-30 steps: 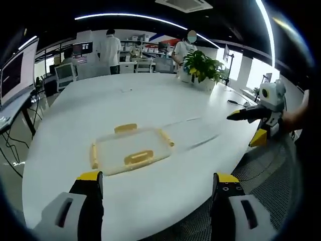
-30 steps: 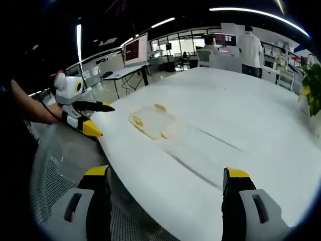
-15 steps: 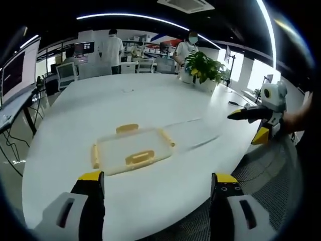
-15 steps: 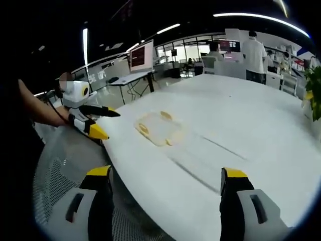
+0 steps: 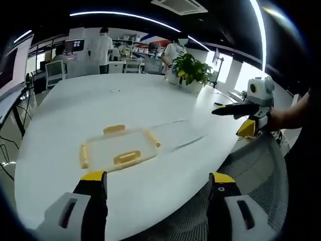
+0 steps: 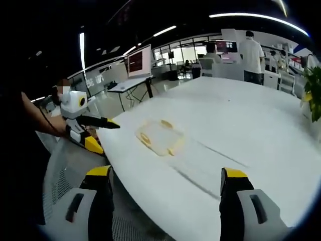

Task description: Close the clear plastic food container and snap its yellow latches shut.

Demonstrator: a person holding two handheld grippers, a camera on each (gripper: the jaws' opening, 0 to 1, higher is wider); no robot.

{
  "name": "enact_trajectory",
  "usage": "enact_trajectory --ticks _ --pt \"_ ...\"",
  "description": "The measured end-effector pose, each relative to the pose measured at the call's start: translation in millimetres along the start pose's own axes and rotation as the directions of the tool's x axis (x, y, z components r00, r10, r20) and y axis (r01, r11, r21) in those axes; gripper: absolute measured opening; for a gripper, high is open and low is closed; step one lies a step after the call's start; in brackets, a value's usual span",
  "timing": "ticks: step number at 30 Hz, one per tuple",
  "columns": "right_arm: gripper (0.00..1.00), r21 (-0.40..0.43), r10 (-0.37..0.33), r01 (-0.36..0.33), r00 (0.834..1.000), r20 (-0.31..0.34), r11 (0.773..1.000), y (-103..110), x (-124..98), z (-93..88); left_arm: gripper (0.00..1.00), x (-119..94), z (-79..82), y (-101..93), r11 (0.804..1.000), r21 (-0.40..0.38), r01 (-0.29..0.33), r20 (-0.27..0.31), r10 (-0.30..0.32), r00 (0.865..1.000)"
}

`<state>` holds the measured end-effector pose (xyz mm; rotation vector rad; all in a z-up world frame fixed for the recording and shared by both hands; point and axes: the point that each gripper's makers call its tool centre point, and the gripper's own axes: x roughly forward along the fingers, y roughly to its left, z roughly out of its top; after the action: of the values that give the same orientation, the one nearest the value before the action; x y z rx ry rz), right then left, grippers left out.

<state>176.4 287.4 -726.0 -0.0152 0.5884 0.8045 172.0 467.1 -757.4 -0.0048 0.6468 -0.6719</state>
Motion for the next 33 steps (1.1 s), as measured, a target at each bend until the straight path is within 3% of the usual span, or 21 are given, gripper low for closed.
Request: enact_trajectory --ticks 4,7,13,15,22,28,33 --pt "0.86 -0.011 -0.002 0.002 0.999 -0.049 1.0 10 3 -6.8 0.78 -1 2.3 -0.9 0.999 0.015 0.051 -0.006 -0.051 0.999" --pt "0.87 -0.071 -0.002 -0.004 0.996 -0.086 0.997 20 5 -9.0 0.77 -2 2.4 2.7 0.996 0.054 0.078 -0.02 -0.077 0.997" --pt "0.89 -0.093 -0.029 0.019 0.994 -0.107 0.995 26 18 -5.0 0.74 -7 -2.8 17.7 0.99 0.058 0.13 -0.056 -0.127 0.99" --pt "0.88 -0.091 -0.016 0.006 0.993 -0.113 0.996 32 23 -2.7 0.72 -8 -5.1 22.9 0.984 0.116 0.135 -0.077 -0.127 0.989" --pt "0.86 -0.173 -0.011 -0.017 0.987 -0.159 0.985 36 44 3.9 0.72 -4 -6.0 41.9 0.985 0.097 0.141 -0.071 -0.134 0.988" --pt "0.85 -0.215 0.012 -0.051 0.983 -0.181 0.975 34 64 9.2 0.72 -1 -9.1 57.4 0.983 0.108 0.147 -0.13 -0.133 0.983" --pt "0.84 -0.236 0.025 -0.072 0.98 -0.196 0.969 33 76 12.6 0.71 2 -6.4 68.9 0.981 0.12 0.152 -0.148 -0.133 0.98"
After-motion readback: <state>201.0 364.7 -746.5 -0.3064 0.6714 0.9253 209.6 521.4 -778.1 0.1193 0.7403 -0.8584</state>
